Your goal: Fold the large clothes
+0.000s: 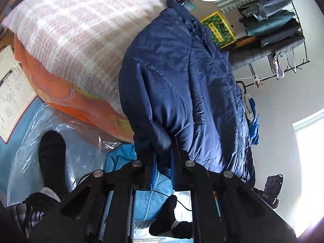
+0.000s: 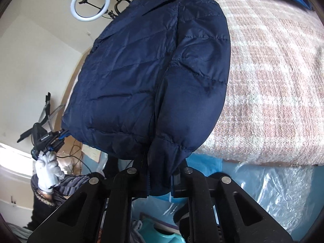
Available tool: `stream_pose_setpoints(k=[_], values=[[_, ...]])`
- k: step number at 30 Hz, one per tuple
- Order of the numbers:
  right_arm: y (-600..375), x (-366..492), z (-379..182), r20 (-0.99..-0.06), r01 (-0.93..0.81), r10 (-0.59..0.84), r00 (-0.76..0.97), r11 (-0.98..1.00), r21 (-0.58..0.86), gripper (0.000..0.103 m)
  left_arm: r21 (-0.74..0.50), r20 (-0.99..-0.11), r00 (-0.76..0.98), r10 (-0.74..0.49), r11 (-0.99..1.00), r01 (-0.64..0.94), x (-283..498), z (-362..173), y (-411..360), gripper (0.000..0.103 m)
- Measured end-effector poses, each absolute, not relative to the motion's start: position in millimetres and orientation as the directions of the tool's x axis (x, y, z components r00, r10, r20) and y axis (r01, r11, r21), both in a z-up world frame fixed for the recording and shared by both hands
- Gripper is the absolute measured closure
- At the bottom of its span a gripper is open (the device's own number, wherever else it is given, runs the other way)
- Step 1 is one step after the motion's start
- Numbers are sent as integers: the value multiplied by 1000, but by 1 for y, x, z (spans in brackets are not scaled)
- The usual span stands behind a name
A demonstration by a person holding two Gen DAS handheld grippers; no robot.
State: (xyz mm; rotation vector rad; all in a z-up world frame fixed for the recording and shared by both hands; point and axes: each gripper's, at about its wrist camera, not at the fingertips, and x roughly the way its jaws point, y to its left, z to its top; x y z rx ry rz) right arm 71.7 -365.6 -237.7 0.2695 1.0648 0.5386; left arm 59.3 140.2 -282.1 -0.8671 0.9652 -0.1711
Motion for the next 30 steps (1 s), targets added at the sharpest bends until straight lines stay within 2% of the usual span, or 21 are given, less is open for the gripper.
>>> stream_pose_setpoints(k=[8, 21, 24, 30], values=[[-362, 68, -205, -701, -333, 581, 415, 813, 477, 95, -754, -581, 631, -513, 632, -180, 68, -249, 133, 96], [-367, 81, -157, -553, -347, 654, 516, 750, 562, 96, -739, -557, 629, -542, 670, -77, 123, -172, 132, 98], [-368, 91, -146, -547, -343, 645, 534, 756, 557, 96, -711, -577, 622, -529, 700, -64, 140, -161, 130, 98], [-368, 117, -133, -550, -319, 618, 562, 775, 545, 96, -739, -557, 624, -549, 670, -70, 175, -145, 135, 98]])
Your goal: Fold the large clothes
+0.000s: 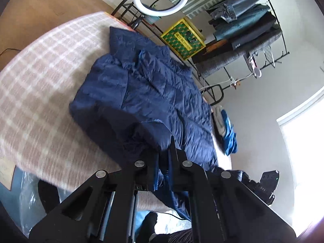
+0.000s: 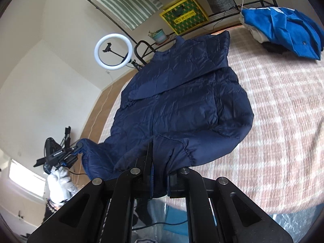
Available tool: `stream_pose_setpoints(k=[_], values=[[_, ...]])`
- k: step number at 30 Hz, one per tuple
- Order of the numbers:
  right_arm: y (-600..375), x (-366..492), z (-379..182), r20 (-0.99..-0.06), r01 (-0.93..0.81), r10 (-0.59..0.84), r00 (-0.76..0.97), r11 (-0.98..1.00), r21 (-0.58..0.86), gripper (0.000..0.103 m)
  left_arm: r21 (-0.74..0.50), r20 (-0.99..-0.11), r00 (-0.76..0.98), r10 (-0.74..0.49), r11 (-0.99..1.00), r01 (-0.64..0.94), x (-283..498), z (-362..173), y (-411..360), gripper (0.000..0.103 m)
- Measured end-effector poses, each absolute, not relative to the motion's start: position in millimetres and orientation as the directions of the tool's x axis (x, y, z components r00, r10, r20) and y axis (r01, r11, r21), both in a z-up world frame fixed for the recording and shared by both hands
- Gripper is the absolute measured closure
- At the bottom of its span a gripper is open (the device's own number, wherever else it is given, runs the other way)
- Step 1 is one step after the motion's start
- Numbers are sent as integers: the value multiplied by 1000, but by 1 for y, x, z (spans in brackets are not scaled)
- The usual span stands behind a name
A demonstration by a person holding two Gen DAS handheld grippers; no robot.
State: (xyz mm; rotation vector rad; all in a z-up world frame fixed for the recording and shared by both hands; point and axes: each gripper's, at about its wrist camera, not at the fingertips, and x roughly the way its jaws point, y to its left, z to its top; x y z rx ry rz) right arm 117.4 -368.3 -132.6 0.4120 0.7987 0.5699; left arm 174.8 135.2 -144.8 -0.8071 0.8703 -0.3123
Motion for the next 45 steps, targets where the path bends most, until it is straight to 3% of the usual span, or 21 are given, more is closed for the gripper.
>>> stream_pose_setpoints(k=[10, 22, 35, 45], values=[[-364, 184, -90, -532, -296, 560, 635, 813, 502, 96, -705, -557, 664, -498, 707, -62, 262, -114, 145, 99], [-343, 323, -55, -547, -254, 454, 703, 879, 404, 97, -625, -600, 690, -405, 776, -88, 427, -112, 141, 99], [-334, 482, -80, -598, -147, 355, 719, 918, 368, 97, -512, -680, 666, -306, 849, -133, 588, -161, 118, 99], [-322, 545, -122, -674, -97, 268, 688, 955, 280, 97, -435, -730, 643, -230, 883, -178, 643, -210, 111, 99]])
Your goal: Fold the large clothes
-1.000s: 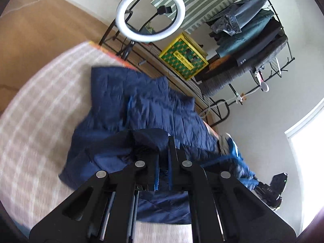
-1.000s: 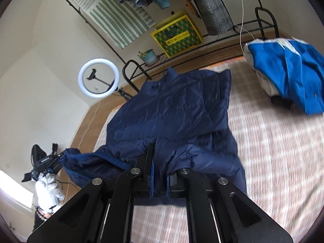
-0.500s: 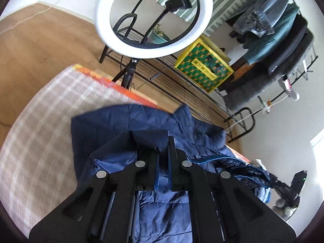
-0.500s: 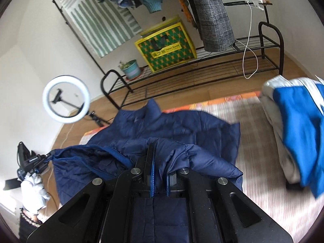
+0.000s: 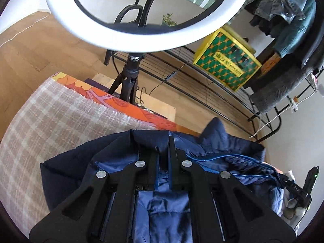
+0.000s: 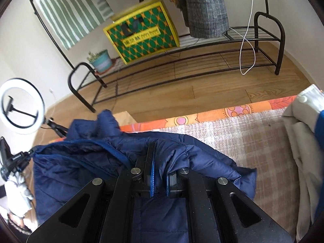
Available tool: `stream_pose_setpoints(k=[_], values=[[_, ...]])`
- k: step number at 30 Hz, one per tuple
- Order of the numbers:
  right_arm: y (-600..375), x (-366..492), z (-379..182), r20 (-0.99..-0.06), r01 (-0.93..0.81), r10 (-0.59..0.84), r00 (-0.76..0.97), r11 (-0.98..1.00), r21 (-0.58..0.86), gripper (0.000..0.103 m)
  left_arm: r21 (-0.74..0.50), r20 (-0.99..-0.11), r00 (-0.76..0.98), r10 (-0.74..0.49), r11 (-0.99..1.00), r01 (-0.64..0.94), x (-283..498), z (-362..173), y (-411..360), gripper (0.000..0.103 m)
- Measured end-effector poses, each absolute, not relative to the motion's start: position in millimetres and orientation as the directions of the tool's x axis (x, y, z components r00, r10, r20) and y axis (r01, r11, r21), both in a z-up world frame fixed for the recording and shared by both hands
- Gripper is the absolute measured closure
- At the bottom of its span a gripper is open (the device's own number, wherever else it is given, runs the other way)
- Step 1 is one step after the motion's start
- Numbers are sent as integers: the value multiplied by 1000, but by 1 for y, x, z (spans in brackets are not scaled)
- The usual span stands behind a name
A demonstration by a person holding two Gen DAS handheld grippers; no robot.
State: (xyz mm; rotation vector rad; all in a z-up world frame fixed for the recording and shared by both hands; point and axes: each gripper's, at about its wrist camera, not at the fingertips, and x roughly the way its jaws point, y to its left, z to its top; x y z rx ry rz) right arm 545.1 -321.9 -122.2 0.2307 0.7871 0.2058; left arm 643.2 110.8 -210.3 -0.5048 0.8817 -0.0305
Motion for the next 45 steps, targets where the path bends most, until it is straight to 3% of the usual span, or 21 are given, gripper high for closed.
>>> stream_pose_setpoints(k=[7, 11, 14, 17, 19, 23, 27, 31, 34, 38, 41, 45], values=[[-324, 553, -126, -686, -108, 305, 661, 943, 315, 92, -448, -715, 656, -243, 879, -162, 641, -209, 109, 94], [-335, 545, -112, -652, -132, 351, 672, 924, 360, 89, -434, -702, 666, -253, 893, -119, 634, -186, 107, 76], [-338, 538, -103, -634, -163, 371, 678, 918, 362, 85, -415, -677, 695, -240, 905, -92, 625, -167, 108, 50], [-343, 539, -98, -623, -171, 410, 666, 897, 407, 74, -394, -666, 713, -219, 915, -87, 619, -155, 111, 49], [-346, 542, -97, -621, -165, 440, 649, 878, 450, 54, -390, -663, 713, -228, 918, -70, 613, -152, 110, 49], [-346, 536, -78, -585, -190, 435, 684, 881, 433, 48, -269, -674, 711, -200, 963, 16, 597, -151, 87, 49], [-350, 523, -60, -553, -183, 388, 737, 903, 390, 48, -172, -710, 673, -207, 978, 119, 593, -165, 59, 49], [-314, 499, -64, -602, -296, 352, 717, 935, 194, 48, -56, -730, 666, -153, 985, 165, 599, -180, 36, 49], [-288, 496, -85, -636, -313, 276, 721, 948, 57, 48, -7, -746, 659, -92, 991, 130, 612, -199, 31, 49], [-273, 518, -111, -658, -267, 203, 725, 964, 3, 48, 107, -757, 651, 56, 993, 39, 636, -225, 32, 49], [-267, 539, -124, -678, -208, 100, 728, 975, -79, 48, 108, -778, 619, 106, 994, -35, 653, -248, 46, 49], [-276, 562, -142, -723, -150, 57, 688, 986, -66, 47, 83, -792, 602, 103, 995, -62, 661, -266, 55, 49]])
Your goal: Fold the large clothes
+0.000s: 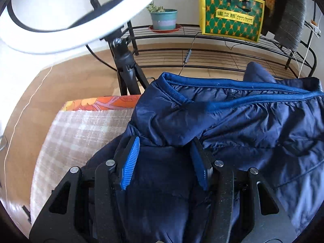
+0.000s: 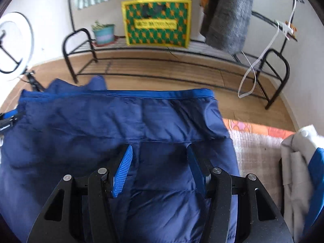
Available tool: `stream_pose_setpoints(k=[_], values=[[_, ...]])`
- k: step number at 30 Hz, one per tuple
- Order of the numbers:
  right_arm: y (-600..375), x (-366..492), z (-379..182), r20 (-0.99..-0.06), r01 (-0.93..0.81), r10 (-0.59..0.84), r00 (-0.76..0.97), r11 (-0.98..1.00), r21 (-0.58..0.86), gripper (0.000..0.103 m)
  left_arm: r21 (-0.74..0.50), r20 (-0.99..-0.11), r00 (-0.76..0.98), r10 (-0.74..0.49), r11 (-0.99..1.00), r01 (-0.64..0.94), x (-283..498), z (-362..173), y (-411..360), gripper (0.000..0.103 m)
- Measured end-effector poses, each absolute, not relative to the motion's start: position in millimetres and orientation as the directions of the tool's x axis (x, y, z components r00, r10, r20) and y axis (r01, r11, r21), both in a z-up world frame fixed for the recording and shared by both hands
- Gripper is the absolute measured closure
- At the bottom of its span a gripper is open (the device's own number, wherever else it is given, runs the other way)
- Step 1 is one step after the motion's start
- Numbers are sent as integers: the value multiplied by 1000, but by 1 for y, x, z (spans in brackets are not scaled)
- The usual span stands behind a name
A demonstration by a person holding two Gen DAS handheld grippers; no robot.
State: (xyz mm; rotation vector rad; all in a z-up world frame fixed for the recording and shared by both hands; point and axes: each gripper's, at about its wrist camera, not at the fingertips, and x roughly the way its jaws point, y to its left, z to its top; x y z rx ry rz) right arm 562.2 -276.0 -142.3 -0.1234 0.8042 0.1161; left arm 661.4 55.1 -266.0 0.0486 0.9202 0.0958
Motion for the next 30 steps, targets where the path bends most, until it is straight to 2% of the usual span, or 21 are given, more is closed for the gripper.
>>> stream_pose_setpoints(k=[1, 4, 6, 11, 17, 22, 26, 30], values=[[-276, 564, -144, -732, -148, 57, 679, 987, -60, 44, 90, -792, 601, 109, 994, -61, 662, -266, 54, 49], [-276, 558, -136, -730, -144, 45, 682, 987, -73, 44, 139, -785, 603, 140, 989, -49, 656, -256, 47, 49], [-283, 541, -120, -713, -153, 84, 696, 988, -33, 44, 143, -764, 632, 133, 989, -36, 644, -239, 43, 49], [-327, 463, -90, -653, -92, 117, 748, 993, 74, 42, 28, -737, 675, -13, 998, 50, 606, -192, 19, 49], [-388, 379, -110, -678, 21, 98, 728, 986, 165, 36, 32, -706, 696, -132, 975, 218, 583, -166, -59, 49], [-414, 380, -138, -726, 36, 136, 675, 976, 216, 36, 44, -728, 675, -124, 973, 226, 606, -185, -100, 49], [-421, 401, -151, -714, -11, 252, 653, 946, 323, 36, 78, -754, 652, -74, 977, 200, 629, -217, -112, 49], [-415, 423, -162, -704, -51, 314, 637, 929, 367, 36, 110, -770, 637, -40, 975, 194, 634, -250, -123, 49]])
